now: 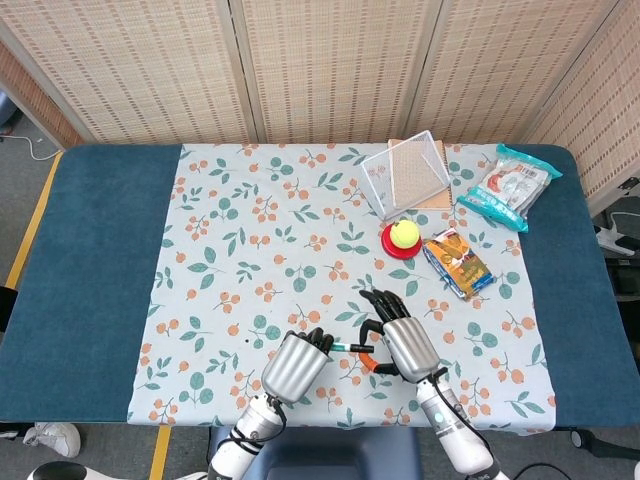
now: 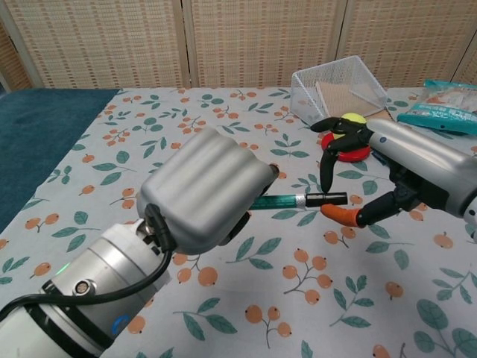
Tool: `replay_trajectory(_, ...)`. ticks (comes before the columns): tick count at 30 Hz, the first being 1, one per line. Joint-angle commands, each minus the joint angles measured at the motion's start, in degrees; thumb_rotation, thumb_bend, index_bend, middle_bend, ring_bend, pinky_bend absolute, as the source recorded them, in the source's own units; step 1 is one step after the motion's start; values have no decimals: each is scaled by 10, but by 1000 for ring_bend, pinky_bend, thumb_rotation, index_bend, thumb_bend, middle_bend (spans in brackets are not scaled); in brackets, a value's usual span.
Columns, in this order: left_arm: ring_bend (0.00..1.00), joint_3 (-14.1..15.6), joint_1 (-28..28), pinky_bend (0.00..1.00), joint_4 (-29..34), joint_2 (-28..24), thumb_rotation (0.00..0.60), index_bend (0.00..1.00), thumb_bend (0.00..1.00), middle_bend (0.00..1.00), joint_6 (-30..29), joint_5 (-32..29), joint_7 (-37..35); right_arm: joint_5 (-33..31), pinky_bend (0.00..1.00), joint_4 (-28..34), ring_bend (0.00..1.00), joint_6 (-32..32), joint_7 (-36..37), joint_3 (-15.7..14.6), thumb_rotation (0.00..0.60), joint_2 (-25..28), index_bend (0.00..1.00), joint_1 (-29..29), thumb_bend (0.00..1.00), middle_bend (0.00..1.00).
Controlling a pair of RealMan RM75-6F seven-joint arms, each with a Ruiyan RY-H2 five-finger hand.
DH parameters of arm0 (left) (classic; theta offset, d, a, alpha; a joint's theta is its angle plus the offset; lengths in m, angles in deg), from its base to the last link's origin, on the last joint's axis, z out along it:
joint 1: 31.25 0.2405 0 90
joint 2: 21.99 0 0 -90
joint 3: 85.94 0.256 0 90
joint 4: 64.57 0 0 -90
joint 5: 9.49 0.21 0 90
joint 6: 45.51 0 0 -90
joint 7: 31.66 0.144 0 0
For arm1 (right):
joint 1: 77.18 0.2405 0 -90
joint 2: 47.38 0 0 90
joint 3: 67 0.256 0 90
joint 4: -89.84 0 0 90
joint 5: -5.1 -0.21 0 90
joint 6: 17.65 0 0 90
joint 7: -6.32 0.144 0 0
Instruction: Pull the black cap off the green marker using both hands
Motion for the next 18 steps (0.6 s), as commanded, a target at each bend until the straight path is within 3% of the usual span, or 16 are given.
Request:
replay_trajectory(1,834,0,0,976,1,-1,600,909,559,1000,0,0,0,-1,0,-1,0,0,-1,0,600,-2,605,0,225,80)
replay_trajectory(5,834,0,2,976,5,-2,600,908,557,1000,-1,-1,-2,-3,0,-2,0,3,-2,0,600,-5,669,0,260,120)
replay_trajectory(12,837,4,4,982,18,-8,600,909,560,1000,1,0,-18,-10,0,-9,0,13,-11,3,600,-16,930,-2,326,262)
replay_trajectory(18,837,8,5,981,25,-12,600,910,564,1000,2,3,-22,-14,0,-8,0,18,-16,5,600,-21,994,-3,397,298)
